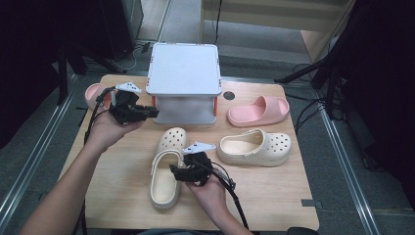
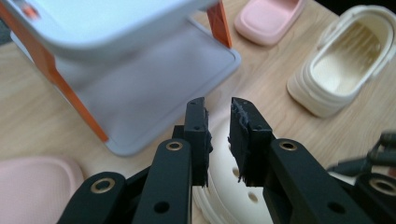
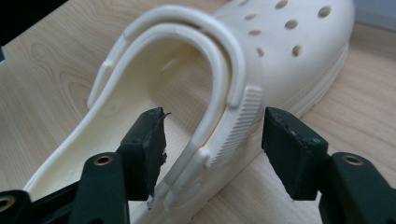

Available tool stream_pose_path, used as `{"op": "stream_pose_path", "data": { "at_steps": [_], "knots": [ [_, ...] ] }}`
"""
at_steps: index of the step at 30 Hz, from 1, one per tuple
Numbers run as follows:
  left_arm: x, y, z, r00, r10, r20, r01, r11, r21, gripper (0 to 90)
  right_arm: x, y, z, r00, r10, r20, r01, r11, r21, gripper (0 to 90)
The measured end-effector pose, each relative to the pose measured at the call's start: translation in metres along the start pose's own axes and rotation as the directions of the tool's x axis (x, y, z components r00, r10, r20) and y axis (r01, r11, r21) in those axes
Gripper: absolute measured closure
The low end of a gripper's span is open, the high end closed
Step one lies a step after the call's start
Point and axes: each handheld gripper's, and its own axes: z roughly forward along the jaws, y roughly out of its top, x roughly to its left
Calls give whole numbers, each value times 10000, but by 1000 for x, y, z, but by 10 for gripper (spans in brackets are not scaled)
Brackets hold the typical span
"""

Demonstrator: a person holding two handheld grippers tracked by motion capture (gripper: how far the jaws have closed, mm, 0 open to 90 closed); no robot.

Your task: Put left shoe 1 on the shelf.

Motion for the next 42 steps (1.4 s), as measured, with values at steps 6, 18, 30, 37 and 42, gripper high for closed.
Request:
{"op": "stream_pose_path", "data": {
  "at_steps": [6,18,30,37,42],
  "knots": [
    [10,28,-1,9998,26,-196,-29,9999,-148,790,2,-4,6,9995,-36,326,32,9999,120,428],
    [31,42,5,9942,20,-1074,-65,9991,-412,793,2,-4,4,9988,375,324,-380,9992,126,502],
    [35,41,10,9873,213,-1572,-279,9988,-398,793,-14,7,0,9929,1189,89,-1191,9927,215,769],
    [34,39,10,9865,225,-1625,-308,9983,-487,790,-26,21,-2,9905,1367,147,-1368,9906,45,791],
    [34,39,11,9861,217,-1645,-306,9982,-518,790,-33,37,-5,9889,1466,236,-1460,9890,-259,793]
  ]
}}
